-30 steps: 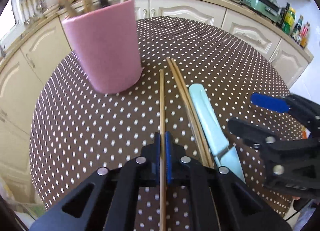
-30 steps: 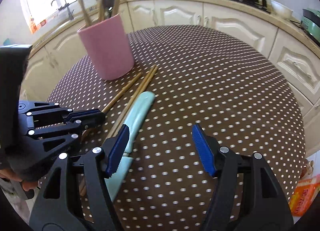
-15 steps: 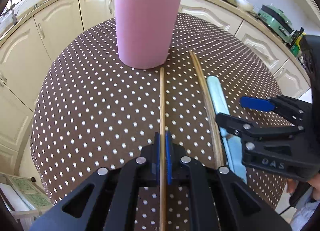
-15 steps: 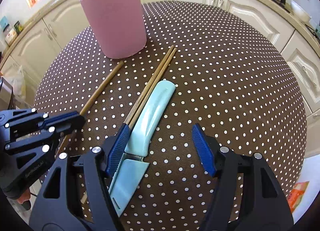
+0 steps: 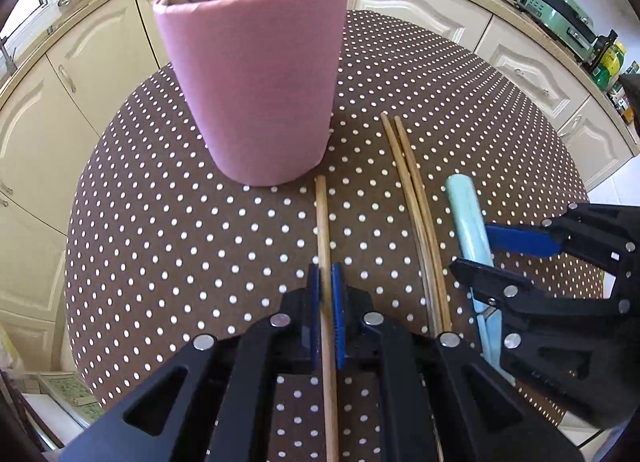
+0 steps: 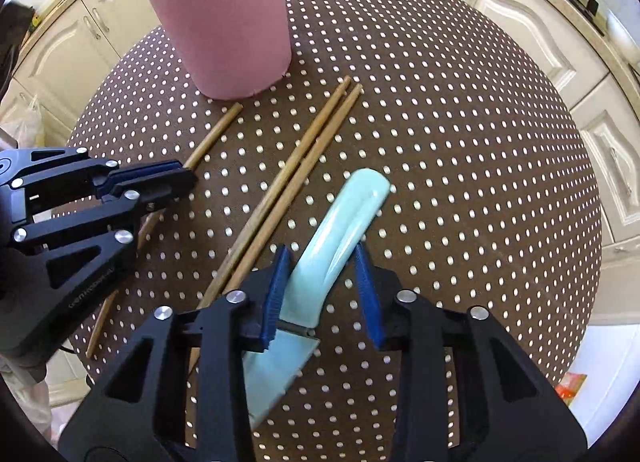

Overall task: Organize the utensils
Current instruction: 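Grasp a chopstick with the left gripper while the right grasps the blue knife handle, then lift the chopstick and blue knife up above the pink cup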

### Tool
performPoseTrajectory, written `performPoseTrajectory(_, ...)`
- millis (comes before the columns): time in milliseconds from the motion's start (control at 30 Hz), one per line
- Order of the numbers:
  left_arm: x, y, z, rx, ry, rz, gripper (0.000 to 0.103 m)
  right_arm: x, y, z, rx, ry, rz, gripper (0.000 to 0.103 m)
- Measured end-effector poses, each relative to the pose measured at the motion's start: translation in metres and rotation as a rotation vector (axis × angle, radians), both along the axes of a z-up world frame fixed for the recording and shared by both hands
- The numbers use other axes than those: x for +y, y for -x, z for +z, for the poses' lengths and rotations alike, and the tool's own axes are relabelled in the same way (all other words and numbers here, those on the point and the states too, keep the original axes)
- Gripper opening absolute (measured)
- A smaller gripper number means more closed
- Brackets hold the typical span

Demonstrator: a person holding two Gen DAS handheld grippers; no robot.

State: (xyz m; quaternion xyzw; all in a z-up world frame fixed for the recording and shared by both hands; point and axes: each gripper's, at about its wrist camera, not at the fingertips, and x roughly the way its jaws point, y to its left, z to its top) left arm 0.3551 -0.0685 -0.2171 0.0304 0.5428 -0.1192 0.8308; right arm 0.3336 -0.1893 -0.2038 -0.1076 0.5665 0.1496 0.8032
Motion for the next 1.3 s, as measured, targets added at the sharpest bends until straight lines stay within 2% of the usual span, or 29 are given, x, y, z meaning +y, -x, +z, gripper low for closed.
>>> performPoseTrajectory(100,-0.002,-0.007,0.001,-0.025,0.001,-0.002,0.006,0.006,-0.001,0.002,-0.033,-0.033,-0.001,0.022)
performPoseTrajectory(233,0.012,0.004,0.002,-0.074,0.062,0.015,0.006,-0.001,0.0,0.006,-0.079,-0.103,-0.016,0.021)
performPoseTrajectory(433,0.022,0.024,0.03,-0.224,0.153,0.03,0.006,-0.021,0.016,0.028,-0.184,-0.233,-0.023,0.021)
performPoseTrajectory(700,0.033,0.055,0.071,-0.486,0.262,0.046,0.006,-0.043,0.035,0.056,-0.292,-0.425,-0.018,0.021)
performPoseTrajectory(833,0.044,0.064,0.088,-0.569,0.335,0.048,0.006,-0.053,0.046,0.072,-0.34,-0.501,-0.009,0.021)
performPoseTrajectory(1000,0.046,0.071,0.106,-0.673,0.362,0.054,0.006,-0.06,0.042,0.084,-0.37,-0.57,-0.006,0.021)
performPoseTrajectory(1300,0.047,0.063,0.126,-0.778,0.355,0.072,0.006,-0.058,0.042,0.119,-0.442,-0.64,0.016,0.021)
